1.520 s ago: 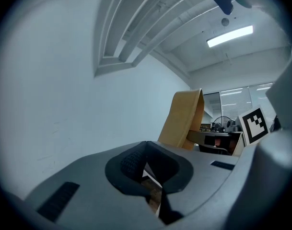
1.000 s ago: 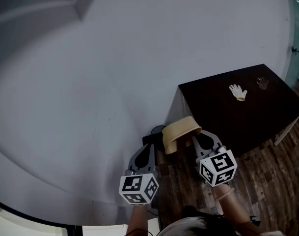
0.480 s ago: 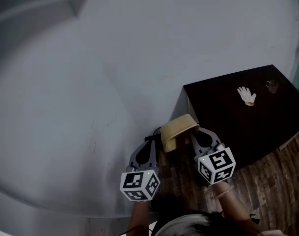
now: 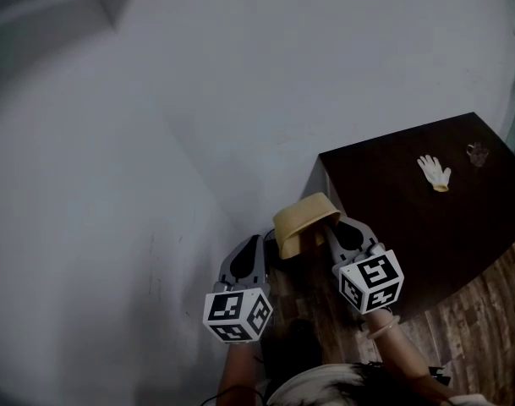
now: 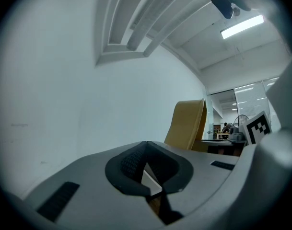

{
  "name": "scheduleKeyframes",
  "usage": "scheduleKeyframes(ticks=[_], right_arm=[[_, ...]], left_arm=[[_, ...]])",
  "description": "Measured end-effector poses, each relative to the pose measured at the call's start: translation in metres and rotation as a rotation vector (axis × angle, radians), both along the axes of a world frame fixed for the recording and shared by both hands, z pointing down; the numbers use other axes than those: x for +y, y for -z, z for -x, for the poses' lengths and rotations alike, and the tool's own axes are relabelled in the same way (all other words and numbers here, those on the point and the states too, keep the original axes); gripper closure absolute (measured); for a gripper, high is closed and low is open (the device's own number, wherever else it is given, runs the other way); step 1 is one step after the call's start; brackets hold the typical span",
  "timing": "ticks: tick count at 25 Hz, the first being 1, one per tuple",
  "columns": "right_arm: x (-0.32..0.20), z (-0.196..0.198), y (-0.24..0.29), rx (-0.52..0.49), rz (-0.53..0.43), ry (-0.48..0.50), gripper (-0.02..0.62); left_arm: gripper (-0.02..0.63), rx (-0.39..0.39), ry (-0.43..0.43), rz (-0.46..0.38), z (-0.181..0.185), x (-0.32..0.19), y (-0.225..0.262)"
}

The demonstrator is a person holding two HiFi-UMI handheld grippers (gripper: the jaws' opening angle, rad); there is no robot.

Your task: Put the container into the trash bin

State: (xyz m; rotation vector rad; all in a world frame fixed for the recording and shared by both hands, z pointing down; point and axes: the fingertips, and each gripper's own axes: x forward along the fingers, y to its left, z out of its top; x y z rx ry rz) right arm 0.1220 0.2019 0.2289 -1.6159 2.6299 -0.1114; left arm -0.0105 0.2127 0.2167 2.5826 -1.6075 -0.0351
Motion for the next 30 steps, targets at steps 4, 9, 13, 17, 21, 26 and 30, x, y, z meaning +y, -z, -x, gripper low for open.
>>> scheduleKeyframes(ticks=[4, 9, 13, 17, 21, 26, 30], right_arm=[[-0.055, 0.016, 0.001, 0.006, 0.017, -0.016, 0.583], [-0.140, 0.044, 0.003, 0.020, 0.049, -0.044, 0.583], [-0.148, 0.046, 0.006, 0.009, 0.029, -0.041, 0.583], [-0.182, 0.057, 0.002, 0.007, 0.037, -0.053, 0.581], [-0.227, 0.072, -0.003, 0.022, 0.058, -0.079, 0.581], [-0.247, 0.075, -0.011, 0.051, 0.062, -0.089, 0.582], [-0.273, 0.074, -0.021, 0.073, 0.071, -0.081, 0.581]], left_arm=[[0.586, 0.003, -0.011, 0.009, 0.017, -0.057, 0.002], [0.586, 0.018, -0.022, 0.041, 0.049, -0.148, 0.000], [0.586, 0.007, -0.008, 0.021, 0.053, -0.153, 0.002], [0.586, 0.008, -0.009, 0.033, 0.067, -0.185, -0.004], [0.586, 0.020, -0.019, 0.060, 0.084, -0.234, -0.014], [0.586, 0.035, -0.019, 0.067, 0.089, -0.254, -0.025], [0.586, 0.039, -0.019, 0.075, 0.085, -0.277, -0.033]])
